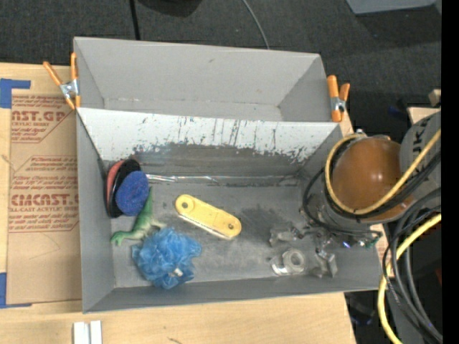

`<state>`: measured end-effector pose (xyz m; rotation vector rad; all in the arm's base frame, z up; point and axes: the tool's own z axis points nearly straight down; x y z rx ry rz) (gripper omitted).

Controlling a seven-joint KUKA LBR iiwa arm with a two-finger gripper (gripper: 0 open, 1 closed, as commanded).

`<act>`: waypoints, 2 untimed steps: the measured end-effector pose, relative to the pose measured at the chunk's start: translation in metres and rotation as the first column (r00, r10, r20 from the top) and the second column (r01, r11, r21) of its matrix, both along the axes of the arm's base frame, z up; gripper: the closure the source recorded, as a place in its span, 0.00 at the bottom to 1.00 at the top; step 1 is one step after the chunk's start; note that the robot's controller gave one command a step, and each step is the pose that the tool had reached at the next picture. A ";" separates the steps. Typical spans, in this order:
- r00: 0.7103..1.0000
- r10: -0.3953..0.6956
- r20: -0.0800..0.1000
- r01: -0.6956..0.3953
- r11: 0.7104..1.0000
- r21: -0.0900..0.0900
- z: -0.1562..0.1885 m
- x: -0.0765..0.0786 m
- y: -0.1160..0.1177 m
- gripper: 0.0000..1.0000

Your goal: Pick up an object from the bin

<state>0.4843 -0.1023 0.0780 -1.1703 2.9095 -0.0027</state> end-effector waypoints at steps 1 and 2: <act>0.990 -0.139 0.002 0.139 0.990 0.003 -0.007 0.002 0.021 1.00; 0.990 -0.139 0.002 0.139 0.990 0.002 -0.007 0.002 0.021 1.00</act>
Offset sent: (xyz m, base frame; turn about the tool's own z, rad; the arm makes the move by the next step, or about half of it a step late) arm 0.0000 0.0000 0.0000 0.0000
